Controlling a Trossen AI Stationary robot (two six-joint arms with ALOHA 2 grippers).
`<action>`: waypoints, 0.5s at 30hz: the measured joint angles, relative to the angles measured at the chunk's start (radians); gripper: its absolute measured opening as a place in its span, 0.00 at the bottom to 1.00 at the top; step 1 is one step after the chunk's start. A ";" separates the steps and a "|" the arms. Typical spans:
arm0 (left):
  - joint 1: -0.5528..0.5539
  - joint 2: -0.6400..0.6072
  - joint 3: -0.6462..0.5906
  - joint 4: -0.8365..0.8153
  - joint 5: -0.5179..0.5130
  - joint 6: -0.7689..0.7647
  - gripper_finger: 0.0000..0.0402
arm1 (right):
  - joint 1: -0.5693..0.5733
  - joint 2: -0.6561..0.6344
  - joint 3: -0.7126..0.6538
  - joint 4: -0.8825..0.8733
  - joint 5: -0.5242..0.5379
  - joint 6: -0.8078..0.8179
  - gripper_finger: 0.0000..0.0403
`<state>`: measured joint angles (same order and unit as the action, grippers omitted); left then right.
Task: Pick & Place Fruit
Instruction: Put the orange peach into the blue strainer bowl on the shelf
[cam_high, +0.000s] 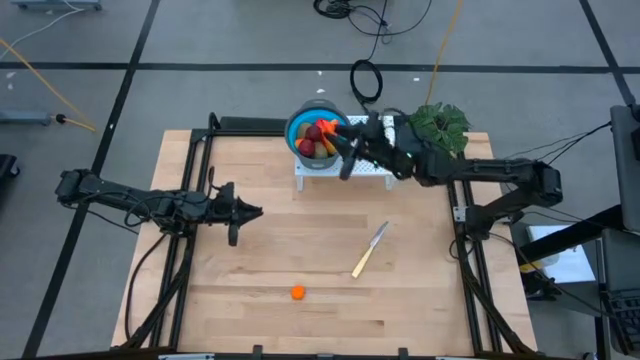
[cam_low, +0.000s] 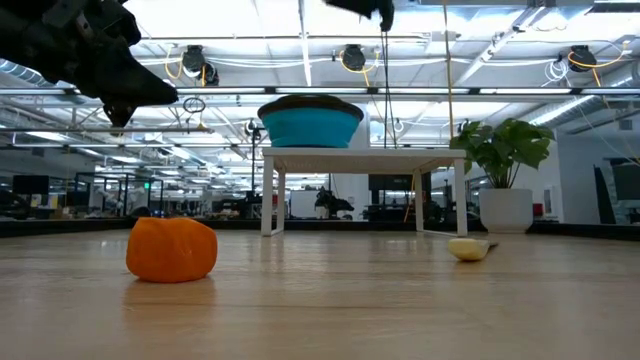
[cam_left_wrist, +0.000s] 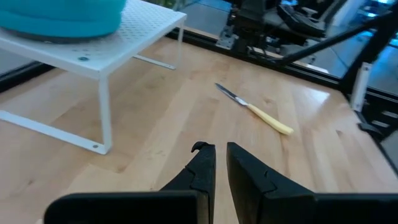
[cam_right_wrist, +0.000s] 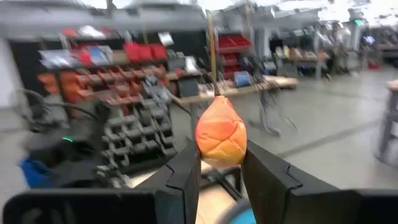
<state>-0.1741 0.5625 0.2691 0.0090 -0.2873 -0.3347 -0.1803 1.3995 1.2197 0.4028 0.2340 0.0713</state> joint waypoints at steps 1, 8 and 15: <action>0.000 0.000 0.000 0.000 -0.011 0.000 0.10 | -0.015 0.012 0.022 -0.045 0.000 0.003 0.25; 0.000 0.000 0.000 -0.014 -0.055 -0.001 0.10 | -0.115 0.117 0.145 -0.216 -0.003 0.026 0.25; 0.019 0.000 0.000 -0.027 -0.056 -0.006 0.10 | -0.170 0.176 0.168 -0.382 -0.003 0.023 0.25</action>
<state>-0.1549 0.5629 0.2691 -0.0178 -0.3430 -0.3410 -0.3499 1.5754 1.3876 0.0204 0.2306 0.0939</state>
